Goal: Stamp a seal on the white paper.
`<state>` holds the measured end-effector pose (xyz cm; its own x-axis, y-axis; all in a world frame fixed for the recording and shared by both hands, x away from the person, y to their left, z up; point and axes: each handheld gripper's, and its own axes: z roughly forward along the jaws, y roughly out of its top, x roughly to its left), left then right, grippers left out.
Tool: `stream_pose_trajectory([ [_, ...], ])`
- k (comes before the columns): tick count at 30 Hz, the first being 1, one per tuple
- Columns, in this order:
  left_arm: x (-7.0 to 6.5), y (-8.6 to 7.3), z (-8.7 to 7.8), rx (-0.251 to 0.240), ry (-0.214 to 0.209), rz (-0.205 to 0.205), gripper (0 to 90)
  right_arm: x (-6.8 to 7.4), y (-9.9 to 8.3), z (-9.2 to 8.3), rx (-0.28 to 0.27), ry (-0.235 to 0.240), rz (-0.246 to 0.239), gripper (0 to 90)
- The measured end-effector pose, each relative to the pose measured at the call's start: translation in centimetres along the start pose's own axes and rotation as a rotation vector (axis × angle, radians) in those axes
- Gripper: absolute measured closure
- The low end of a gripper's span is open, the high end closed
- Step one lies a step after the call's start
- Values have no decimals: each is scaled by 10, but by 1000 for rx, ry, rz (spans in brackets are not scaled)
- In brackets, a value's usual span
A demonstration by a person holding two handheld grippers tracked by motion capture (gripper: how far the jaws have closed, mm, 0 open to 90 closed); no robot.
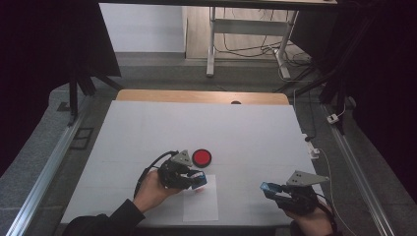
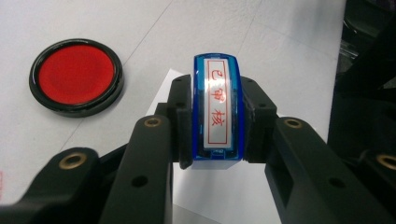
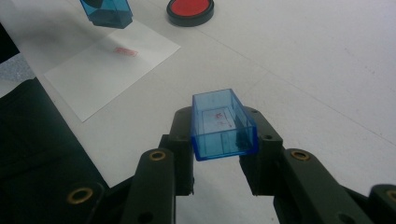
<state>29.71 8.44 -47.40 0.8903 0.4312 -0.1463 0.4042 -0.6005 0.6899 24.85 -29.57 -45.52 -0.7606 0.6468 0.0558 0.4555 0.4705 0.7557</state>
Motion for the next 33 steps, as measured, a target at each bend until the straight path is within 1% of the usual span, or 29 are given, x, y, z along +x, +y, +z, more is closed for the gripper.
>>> stream_pose_trajectory([
  [6, -1, 2, -7, -18, -3, 8, 696, 0, 0, 0, -1, -1, 3, 679],
  [12, 1, 4, -16, -49, -11, 18, 696, 0, -1, -1, 2, -2, 3, 679],
  [18, 3, 4, -25, -88, -21, 15, 696, 0, -1, -1, -3, -2, 9, 679],
  [22, 3, 4, -31, -109, -27, 23, 696, 0, -1, -1, -1, 0, 6, 680],
  [27, 3, 4, -37, -134, -37, 33, 696, 0, -1, -1, 2, 1, 2, 679],
  [33, 3, 5, -43, -176, -62, 36, 696, 0, 0, -1, 3, 1, 2, 679],
])
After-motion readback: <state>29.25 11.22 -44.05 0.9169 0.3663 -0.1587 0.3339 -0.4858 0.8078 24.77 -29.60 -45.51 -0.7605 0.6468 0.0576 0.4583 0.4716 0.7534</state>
